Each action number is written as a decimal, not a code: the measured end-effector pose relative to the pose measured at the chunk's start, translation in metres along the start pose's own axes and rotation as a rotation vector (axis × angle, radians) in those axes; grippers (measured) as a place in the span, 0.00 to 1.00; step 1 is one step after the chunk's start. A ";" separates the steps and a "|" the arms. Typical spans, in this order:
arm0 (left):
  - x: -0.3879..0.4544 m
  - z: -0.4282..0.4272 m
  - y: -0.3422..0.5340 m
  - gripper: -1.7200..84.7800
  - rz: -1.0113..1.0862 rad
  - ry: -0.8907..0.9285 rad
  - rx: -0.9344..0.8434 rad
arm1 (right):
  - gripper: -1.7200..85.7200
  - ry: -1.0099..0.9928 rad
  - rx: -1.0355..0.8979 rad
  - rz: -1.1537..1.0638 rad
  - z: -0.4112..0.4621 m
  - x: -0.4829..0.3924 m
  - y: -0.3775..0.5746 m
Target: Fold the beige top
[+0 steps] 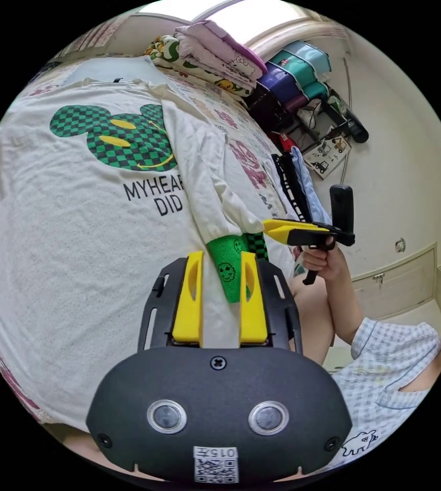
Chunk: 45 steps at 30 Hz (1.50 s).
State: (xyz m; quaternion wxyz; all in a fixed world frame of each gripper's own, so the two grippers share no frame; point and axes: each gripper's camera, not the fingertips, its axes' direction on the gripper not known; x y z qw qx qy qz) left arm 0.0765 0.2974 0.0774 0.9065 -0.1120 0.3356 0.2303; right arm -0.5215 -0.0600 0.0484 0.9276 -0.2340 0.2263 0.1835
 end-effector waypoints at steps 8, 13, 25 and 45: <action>0.009 -0.057 0.013 0.02 0.035 -0.038 0.038 | 0.02 0.100 -0.014 -0.006 0.024 -0.003 0.031; -0.014 -0.095 0.023 0.03 -0.024 -0.085 0.040 | 0.05 -0.033 -0.017 -0.026 0.038 -0.006 0.051; -0.066 -0.086 0.044 0.10 -0.140 0.001 -0.006 | 0.12 0.000 -0.181 -0.053 0.119 -0.012 0.057; -0.105 -0.102 0.012 0.12 -0.208 0.050 0.098 | 0.10 -0.001 -0.086 0.098 0.112 0.054 0.073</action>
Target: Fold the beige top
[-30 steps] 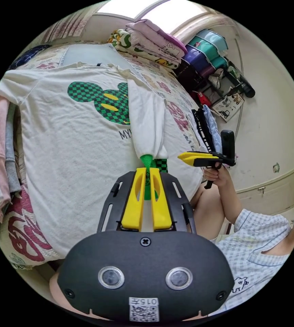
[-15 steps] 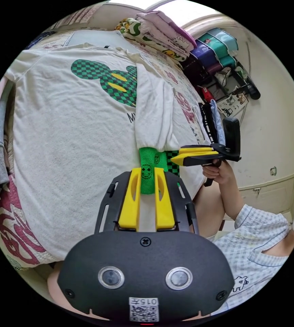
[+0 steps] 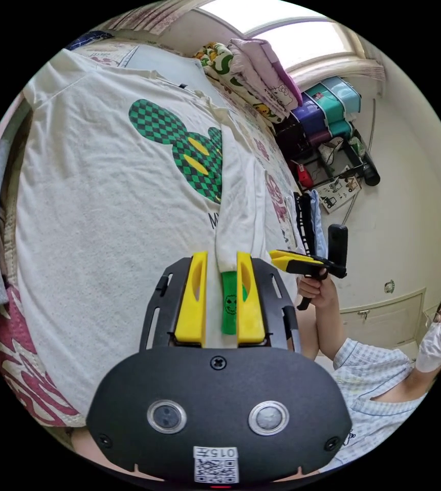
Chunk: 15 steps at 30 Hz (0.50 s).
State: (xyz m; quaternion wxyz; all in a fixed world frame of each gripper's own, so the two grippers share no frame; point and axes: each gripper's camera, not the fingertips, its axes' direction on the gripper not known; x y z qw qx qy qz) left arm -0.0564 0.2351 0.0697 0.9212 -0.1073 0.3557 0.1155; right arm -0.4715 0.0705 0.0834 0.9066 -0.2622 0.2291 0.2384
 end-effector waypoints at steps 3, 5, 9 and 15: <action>0.010 0.011 -0.005 0.10 0.029 0.014 -0.036 | 0.04 -0.025 -0.003 0.009 0.005 0.005 0.000; 0.015 0.016 -0.008 0.06 0.038 -0.012 -0.076 | 0.03 -0.013 -0.007 0.002 0.004 0.008 0.000; 0.033 0.004 -0.010 0.02 0.073 -0.150 -0.051 | 0.02 0.016 -0.018 -0.004 -0.003 0.018 0.008; 0.062 0.015 -0.019 0.01 0.150 -0.312 -0.119 | 0.02 0.160 -0.068 -0.049 0.006 0.022 0.021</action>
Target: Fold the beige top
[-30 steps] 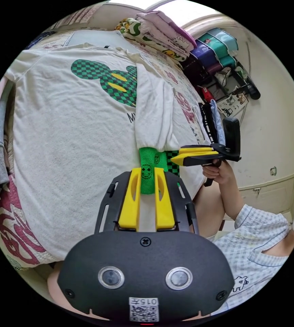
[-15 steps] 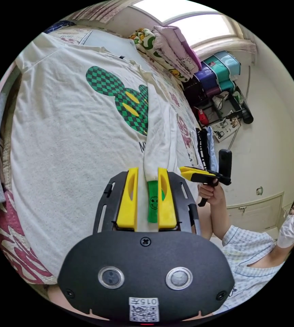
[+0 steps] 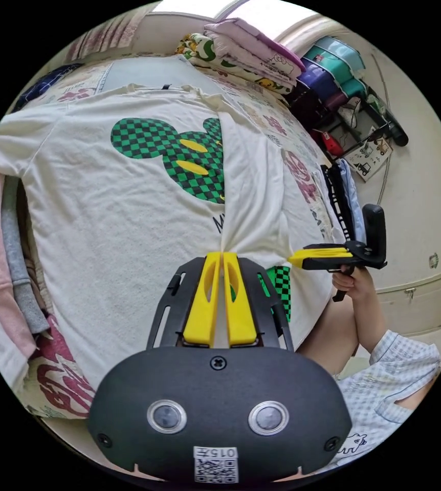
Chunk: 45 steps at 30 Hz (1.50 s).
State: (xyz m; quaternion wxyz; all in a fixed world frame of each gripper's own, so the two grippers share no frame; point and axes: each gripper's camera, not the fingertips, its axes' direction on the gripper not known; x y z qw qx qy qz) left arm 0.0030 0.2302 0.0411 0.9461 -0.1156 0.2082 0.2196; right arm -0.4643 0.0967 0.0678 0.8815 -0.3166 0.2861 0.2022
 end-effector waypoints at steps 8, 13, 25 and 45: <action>0.023 0.003 -0.006 0.01 0.057 -0.081 -0.023 | 0.03 0.050 -0.040 -0.082 -0.001 -0.005 0.009; 0.023 -0.002 -0.003 0.03 0.066 0.005 -0.016 | 0.08 0.067 0.044 -0.054 -0.018 0.002 0.013; 0.001 -0.005 0.007 0.07 -0.015 0.145 0.032 | 0.10 0.128 0.016 -0.083 0.012 -0.008 -0.014; -0.007 0.017 -0.014 0.14 -0.148 0.310 0.088 | 0.02 -0.111 0.099 -0.009 -0.029 0.062 0.026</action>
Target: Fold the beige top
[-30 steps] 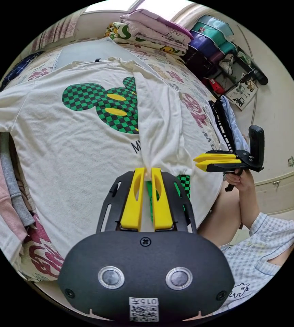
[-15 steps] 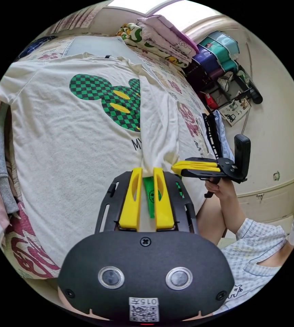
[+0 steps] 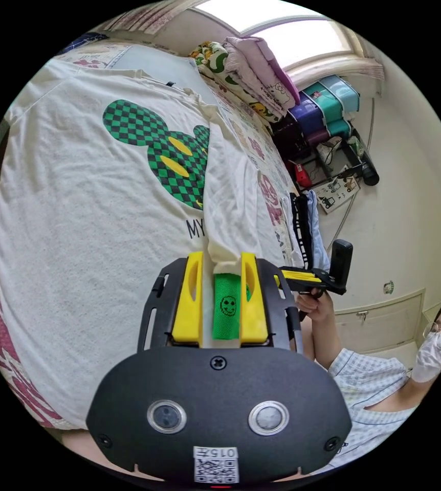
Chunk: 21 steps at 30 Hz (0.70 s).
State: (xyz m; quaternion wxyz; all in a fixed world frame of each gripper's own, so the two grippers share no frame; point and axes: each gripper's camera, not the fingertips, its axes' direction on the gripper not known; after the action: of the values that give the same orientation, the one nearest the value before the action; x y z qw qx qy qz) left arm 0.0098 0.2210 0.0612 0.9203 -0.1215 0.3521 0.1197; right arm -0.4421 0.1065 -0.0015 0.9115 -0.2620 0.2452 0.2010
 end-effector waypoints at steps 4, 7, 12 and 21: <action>0.005 0.005 -0.006 0.09 0.000 -0.011 -0.018 | 0.02 -0.011 -0.006 0.012 0.006 0.009 -0.002; 0.022 0.007 -0.007 0.03 0.041 -0.100 -0.054 | 0.02 0.044 -0.040 -0.001 0.016 0.008 -0.004; 0.073 0.007 -0.011 0.01 0.167 -0.310 -0.116 | 0.01 0.171 -0.092 -0.072 0.039 -0.006 -0.002; 0.107 0.031 -0.012 0.01 0.220 -0.403 -0.148 | 0.01 0.263 -0.165 -0.155 0.071 -0.014 0.001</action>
State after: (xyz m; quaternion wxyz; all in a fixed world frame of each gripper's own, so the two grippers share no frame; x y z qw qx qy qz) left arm 0.1101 0.2340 0.0132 0.9420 -0.1234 0.1626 0.2665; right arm -0.4296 0.1449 0.0580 0.8597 -0.3782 0.3240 0.1137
